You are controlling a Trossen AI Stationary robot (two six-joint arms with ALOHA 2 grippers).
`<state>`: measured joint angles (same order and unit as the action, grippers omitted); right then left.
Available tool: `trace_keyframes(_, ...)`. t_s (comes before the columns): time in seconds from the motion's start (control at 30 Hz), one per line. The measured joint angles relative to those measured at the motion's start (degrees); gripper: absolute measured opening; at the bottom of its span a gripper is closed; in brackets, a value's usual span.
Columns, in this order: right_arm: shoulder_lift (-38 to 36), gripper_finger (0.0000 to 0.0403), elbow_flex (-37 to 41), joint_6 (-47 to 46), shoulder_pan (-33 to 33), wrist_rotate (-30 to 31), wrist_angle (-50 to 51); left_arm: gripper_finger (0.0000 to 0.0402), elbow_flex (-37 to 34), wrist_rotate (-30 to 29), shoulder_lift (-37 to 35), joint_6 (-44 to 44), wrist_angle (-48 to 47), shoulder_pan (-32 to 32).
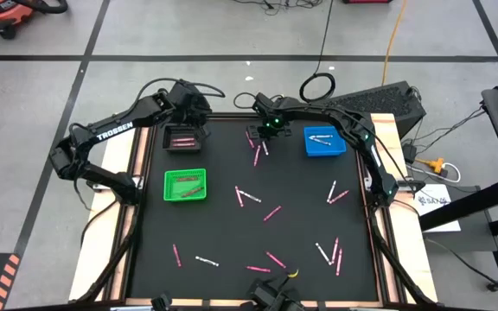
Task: Sort crayons
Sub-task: Put the white crayon into the blue bin
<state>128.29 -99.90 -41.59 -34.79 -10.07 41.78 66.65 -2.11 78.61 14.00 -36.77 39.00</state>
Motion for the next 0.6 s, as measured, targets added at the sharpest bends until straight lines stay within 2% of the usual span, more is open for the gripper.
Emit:
trace_keyframes(0.2, 0.00, 0.0005, -0.02, 1.84, -0.02, -0.13, -0.11, 0.0089, -0.85, 0.00, 0.02, 0.11, 0.04, -0.02)
trace_keyframes(0.6, 0.00, 0.0001, -0.02, 4.63, -0.04, -3.77, -0.17, 0.0089, -4.48, 0.00, 0.02, 1.94, 0.56, -0.02)
